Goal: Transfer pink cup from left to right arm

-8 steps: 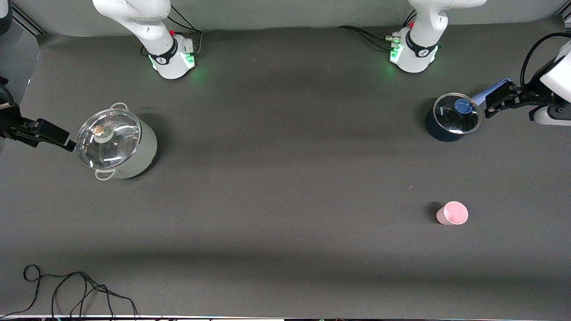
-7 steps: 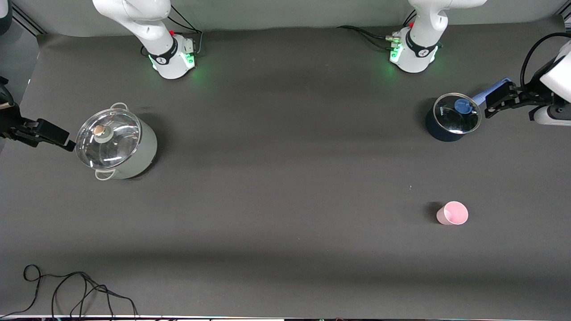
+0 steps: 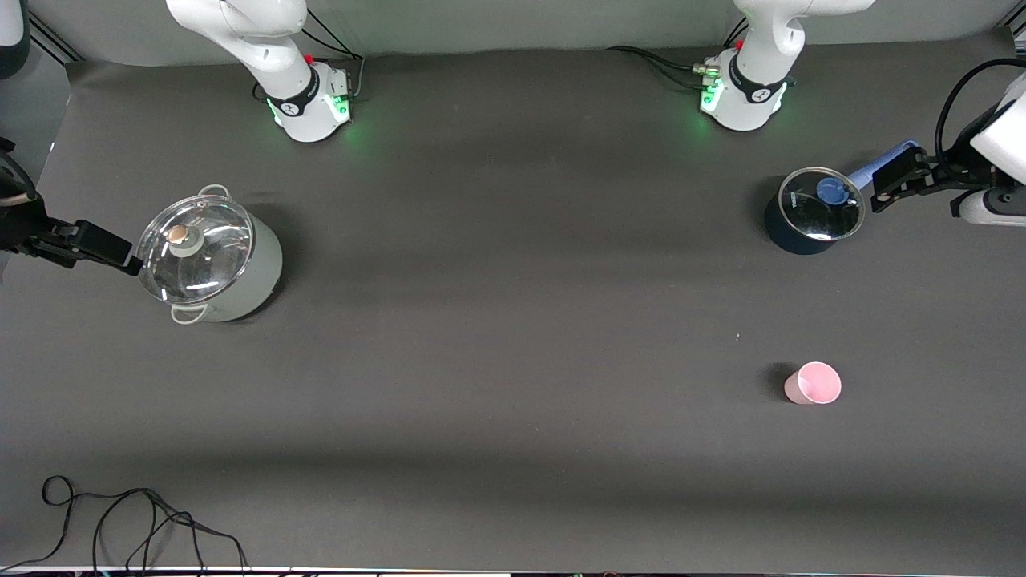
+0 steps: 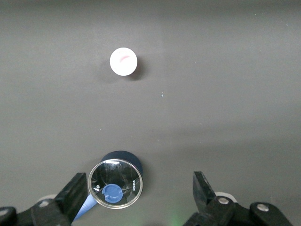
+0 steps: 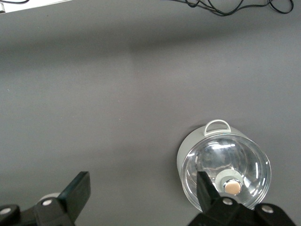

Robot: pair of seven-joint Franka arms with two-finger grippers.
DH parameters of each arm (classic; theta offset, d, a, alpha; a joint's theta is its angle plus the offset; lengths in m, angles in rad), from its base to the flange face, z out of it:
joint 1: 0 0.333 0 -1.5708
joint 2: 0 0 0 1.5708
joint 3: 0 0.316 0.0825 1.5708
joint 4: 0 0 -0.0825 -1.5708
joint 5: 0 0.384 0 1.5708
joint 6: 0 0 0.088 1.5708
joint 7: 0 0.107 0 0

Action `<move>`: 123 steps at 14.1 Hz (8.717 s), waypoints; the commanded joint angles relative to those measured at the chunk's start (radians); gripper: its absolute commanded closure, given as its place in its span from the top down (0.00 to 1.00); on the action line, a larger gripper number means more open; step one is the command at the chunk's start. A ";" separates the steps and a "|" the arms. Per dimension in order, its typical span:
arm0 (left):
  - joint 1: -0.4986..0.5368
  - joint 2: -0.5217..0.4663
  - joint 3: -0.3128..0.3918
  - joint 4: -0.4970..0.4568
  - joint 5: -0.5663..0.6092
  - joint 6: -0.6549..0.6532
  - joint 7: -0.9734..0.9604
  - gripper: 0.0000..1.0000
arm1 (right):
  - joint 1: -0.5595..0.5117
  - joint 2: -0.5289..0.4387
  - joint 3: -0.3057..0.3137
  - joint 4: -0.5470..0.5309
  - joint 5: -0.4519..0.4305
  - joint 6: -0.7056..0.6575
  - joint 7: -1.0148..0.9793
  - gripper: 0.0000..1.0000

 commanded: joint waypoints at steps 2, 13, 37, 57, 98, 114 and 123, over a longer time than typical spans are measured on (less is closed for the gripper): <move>-0.007 -0.005 0.000 0.017 0.017 -0.002 0.004 1.00 | 0.008 0.008 -0.005 0.016 -0.023 -0.019 -0.012 1.00; 0.273 0.115 0.015 0.029 -0.303 0.213 1.020 1.00 | 0.010 0.007 -0.005 0.015 -0.023 -0.020 -0.004 1.00; 0.553 0.929 0.007 -0.022 -1.231 0.288 2.402 1.00 | 0.001 0.005 -0.007 0.011 -0.018 -0.025 -0.017 1.00; 0.495 0.972 -0.069 -0.043 -1.345 0.404 2.488 0.60 | -0.001 0.005 -0.008 0.008 -0.017 -0.026 -0.017 1.00; 0.194 0.135 -1.048 -0.266 -2.229 1.586 2.090 0.30 | 0.471 0.037 0.010 0.223 0.267 -0.100 1.282 1.00; 0.197 0.138 -1.045 -0.266 -2.229 1.587 2.092 0.30 | 0.699 0.206 0.019 0.404 0.149 -0.003 1.343 1.00; 0.197 0.141 -1.045 -0.266 -2.229 1.587 2.092 0.30 | 0.700 0.270 0.022 0.403 0.100 -0.002 1.316 0.96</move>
